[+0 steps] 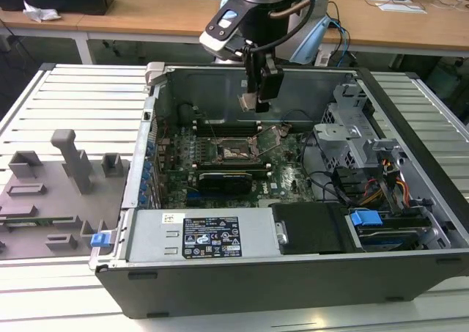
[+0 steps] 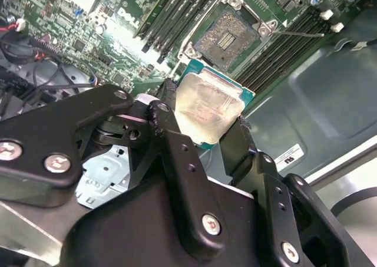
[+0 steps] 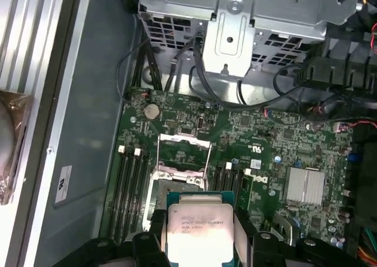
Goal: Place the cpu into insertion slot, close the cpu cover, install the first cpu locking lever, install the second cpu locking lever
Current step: 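Place the cpu into insertion slot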
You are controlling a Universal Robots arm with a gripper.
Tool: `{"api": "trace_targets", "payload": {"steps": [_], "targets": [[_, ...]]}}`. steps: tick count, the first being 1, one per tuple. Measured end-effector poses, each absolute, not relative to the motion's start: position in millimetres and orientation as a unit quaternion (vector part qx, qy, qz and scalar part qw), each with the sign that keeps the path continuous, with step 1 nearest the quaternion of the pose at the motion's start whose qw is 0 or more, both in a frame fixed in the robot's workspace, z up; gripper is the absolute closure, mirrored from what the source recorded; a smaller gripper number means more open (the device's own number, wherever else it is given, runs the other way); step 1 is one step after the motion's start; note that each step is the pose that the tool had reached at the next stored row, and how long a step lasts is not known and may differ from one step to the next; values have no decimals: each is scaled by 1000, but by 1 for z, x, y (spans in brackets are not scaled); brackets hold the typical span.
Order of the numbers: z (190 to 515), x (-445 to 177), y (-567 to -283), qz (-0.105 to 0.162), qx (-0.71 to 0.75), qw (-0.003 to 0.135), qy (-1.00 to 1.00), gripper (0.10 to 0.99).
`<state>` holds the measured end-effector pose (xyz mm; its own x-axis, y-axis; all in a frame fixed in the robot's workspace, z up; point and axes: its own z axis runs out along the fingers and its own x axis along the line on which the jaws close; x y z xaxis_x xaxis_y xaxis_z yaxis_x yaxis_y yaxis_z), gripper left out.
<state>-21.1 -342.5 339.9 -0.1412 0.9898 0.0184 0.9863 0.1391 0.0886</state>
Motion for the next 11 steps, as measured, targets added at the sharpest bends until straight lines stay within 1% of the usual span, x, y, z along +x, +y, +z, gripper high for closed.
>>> {"api": "trace_targets", "payload": {"steps": [11], "targets": [[333,-21,-343,39,660,22,750,549]]}}
